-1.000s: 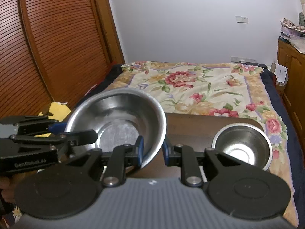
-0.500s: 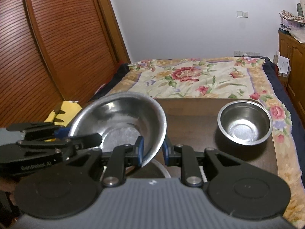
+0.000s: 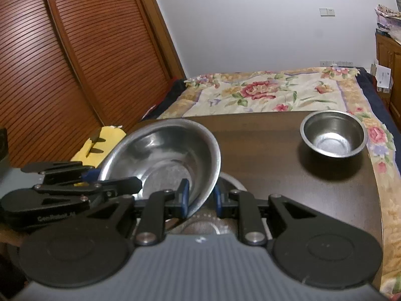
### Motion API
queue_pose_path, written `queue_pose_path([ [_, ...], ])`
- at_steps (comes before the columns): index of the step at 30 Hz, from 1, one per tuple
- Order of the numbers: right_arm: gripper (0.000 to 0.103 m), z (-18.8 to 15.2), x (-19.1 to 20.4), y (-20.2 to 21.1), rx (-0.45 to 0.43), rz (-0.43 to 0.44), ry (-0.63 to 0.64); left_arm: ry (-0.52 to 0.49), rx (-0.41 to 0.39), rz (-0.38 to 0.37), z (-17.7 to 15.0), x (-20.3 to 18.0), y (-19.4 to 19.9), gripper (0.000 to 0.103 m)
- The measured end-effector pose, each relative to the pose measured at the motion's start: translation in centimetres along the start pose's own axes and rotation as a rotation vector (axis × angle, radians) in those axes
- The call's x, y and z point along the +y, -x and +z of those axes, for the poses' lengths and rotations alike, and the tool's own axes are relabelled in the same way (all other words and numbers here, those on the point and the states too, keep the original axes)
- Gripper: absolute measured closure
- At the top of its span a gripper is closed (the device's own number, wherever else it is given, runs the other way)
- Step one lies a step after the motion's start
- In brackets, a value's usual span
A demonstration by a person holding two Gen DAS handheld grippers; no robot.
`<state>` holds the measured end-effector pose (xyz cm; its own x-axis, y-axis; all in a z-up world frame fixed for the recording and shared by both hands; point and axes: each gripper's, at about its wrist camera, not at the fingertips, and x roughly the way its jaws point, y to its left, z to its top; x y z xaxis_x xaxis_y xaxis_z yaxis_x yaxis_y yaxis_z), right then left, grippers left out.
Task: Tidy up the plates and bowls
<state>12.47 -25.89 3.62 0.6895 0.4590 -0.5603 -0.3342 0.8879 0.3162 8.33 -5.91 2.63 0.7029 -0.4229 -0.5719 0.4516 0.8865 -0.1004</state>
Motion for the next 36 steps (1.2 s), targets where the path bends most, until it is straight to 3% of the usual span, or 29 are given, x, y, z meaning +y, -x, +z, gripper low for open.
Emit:
queue_pose_path([
  [6, 0.081, -2.2, 0.3, -0.1, -0.003, -0.021, 0.011, -0.001, 0.052, 0.005, -2.3, 0.2, -1.1, 0.071],
  [20, 0.086, -4.4, 0.6, -2.2, -0.013, -0.109, 0.075, -0.066, 0.107, 0.047, -3.8, -0.3, -2.6, 0.071],
  [27, 0.086, -4.8, 0.5, -2.5, -0.001, -0.135, 0.102, -0.096, 0.1, 0.065, -4.2, -0.7, -3.0, 0.071],
  [36, 0.087, -4.8, 1.7, -2.7, 0.011, -0.19, 0.21, -0.045, 0.07, 0.074, -4.2, 0.3, -2.3, 0.071],
])
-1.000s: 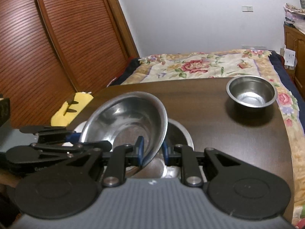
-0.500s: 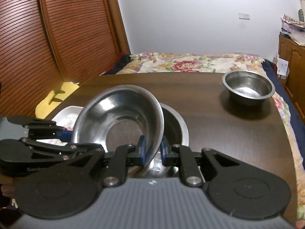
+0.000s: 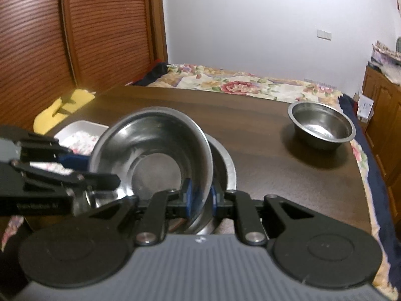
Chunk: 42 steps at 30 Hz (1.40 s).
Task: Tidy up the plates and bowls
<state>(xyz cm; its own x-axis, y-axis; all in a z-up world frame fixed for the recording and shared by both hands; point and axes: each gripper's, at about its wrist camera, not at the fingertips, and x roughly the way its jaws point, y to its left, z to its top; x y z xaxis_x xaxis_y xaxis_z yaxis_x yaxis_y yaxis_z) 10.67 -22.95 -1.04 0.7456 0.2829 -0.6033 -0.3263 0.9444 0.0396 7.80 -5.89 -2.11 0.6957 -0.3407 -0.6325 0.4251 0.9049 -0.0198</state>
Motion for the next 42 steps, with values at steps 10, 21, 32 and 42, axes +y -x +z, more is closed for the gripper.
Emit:
queue_pose_path([
  [10, 0.09, 0.1, 1.3, -0.4, 0.007, -0.054, 0.118, 0.027, -0.034, 0.011, 0.4, 0.5, 0.5, 0.071],
  [21, 0.089, 0.5, 1.5, 0.4, -0.044, -0.048, 0.114, 0.05, -0.084, 0.002, 0.7, 0.7, 1.7, 0.071],
  [32, 0.089, 1.1, 0.6, 1.2, -0.084, -0.059, 0.078, 0.045, -0.11, -0.003, 1.2, 0.5, 2.4, 0.071],
  [42, 0.089, 1.5, -1.2, 4.3, -0.178, -0.063, 0.013, 0.044, -0.13, -0.002, 1.4, 0.5, 3.0, 0.07],
])
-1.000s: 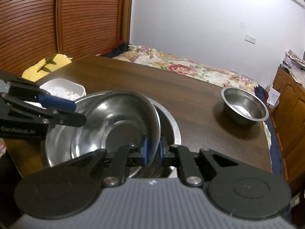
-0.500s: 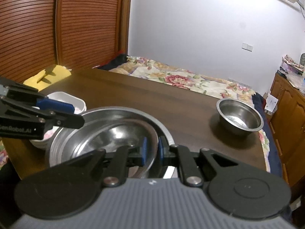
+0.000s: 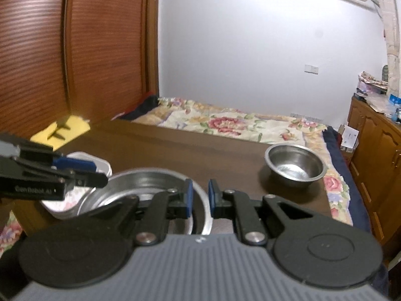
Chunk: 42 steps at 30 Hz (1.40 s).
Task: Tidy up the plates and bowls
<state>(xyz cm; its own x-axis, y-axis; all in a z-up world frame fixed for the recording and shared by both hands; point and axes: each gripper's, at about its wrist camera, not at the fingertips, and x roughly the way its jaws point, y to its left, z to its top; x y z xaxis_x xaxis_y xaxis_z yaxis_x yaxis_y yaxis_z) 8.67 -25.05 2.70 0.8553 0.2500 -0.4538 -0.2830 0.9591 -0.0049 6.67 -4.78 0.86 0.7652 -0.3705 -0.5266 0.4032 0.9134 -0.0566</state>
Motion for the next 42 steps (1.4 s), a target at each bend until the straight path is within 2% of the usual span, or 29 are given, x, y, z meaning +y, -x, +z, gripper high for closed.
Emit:
queue_pose_path([
  [5, 0.089, 0.5, -1.1, 0.7, -0.029, -0.023, -0.021, -0.002, -0.006, -0.002, 0.3, -0.1, 0.1, 0.069],
  [8, 0.089, 0.6, -1.6, 0.7, -0.042, -0.038, -0.034, -0.009, -0.013, 0.0, 0.5, -0.2, 0.2, 0.063],
  [11, 0.089, 0.5, -2.2, 0.7, -0.047, -0.051, -0.051, -0.014, -0.021, -0.002, 0.8, -0.5, 0.1, 0.045],
  [12, 0.088, 0.4, -2.4, 0.7, -0.047, -0.058, -0.056, -0.013, -0.027, -0.006, 1.0, -0.5, 0.1, 0.037],
  [14, 0.086, 0.3, -2.8, 0.6, -0.048, -0.074, -0.06, -0.022, -0.039, -0.009, 1.3, -0.8, 0.1, 0.032],
  [15, 0.076, 0.3, -3.0, 0.5, -0.051, -0.084, -0.061, -0.03, -0.043, -0.007, 1.4, -1.0, 0.1, 0.029],
  [16, 0.059, 0.2, -3.1, 0.6, -0.056, -0.093, -0.062, -0.036, -0.046, -0.005, 1.6, -1.1, 0.1, 0.026],
  [18, 0.046, 0.2, -3.4, 0.8, -0.075, -0.12, -0.062, -0.042, -0.056, -0.006, 2.1, -1.4, 0.0, 0.022],
  [20, 0.045, 0.2, -3.9, 0.8, -0.084, -0.138, -0.066, -0.048, -0.068, -0.015, 2.7, -1.6, 0.0, 0.02],
  [25, 0.032, 0.4, -5.2, 0.3, -0.094, -0.171, -0.077, -0.076, -0.099, -0.048, 4.3, -2.2, -0.8, 0.018],
  [30, 0.031, 0.3, -7.5, -1.4, -0.08, -0.208, -0.119, -0.084, -0.087, -0.08, 6.0, -2.6, -3.3, 0.018],
  [34, 0.032, 0.3, -9.1, -3.1, -0.065, -0.227, -0.151, -0.116, -0.073, -0.074, 7.3, -3.0, -5.3, 0.018],
  [42, 0.032, -0.1, -12.6, -6.4, -0.032, -0.231, -0.246, -0.15, -0.039, -0.091, 9.9, -3.7, -9.0, 0.018],
])
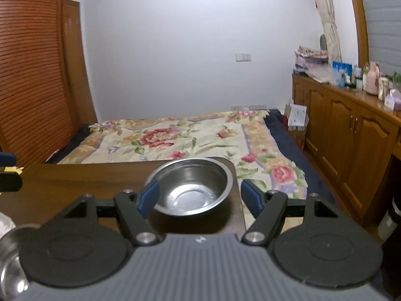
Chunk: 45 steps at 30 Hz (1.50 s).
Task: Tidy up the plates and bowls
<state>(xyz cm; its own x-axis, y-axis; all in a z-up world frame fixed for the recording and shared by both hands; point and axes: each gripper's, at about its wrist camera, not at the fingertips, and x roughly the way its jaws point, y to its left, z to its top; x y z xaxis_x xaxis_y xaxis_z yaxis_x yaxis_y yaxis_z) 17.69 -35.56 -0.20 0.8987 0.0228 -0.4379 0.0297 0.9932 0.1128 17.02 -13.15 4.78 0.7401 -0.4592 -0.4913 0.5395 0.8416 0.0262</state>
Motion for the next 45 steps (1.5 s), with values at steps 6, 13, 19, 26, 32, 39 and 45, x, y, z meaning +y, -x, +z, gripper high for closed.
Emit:
queue_pose_path([
  [6, 0.032, -0.2, -1.0, -2.7, 0.041, -0.008, -0.016, -0.026, 0.033, -0.024, 1.2, -0.6, -3.5, 0.019],
  [13, 0.035, -0.8, -1.9, -5.1, 0.108, 0.006, -0.066, -0.042, 0.09, -0.049, 1.5, -0.6, -7.5, 0.023],
  [19, 0.052, -0.9, -1.8, -6.0, 0.143, 0.037, -0.092, -0.027, 0.139, -0.077, 2.3, -0.5, -10.2, 0.031],
  [26, 0.067, -0.4, -1.2, -6.9, 0.168, 0.079, -0.108, 0.011, 0.19, -0.1, 2.7, -0.3, -12.6, 0.039],
  [32, 0.072, -0.4, -0.7, -7.0, 0.178, 0.11, -0.132, 0.036, 0.251, -0.084, 2.2, 0.2, -14.6, 0.051],
  [39, 0.077, -0.5, -0.6, -6.8, 0.187, 0.129, -0.167, 0.058, 0.3, -0.115, 1.8, 0.7, -15.5, 0.076],
  [45, 0.08, -0.5, -0.2, -6.6, 0.194, 0.11, -0.176, 0.087, 0.326, -0.143, 1.7, 1.1, -15.2, 0.076],
])
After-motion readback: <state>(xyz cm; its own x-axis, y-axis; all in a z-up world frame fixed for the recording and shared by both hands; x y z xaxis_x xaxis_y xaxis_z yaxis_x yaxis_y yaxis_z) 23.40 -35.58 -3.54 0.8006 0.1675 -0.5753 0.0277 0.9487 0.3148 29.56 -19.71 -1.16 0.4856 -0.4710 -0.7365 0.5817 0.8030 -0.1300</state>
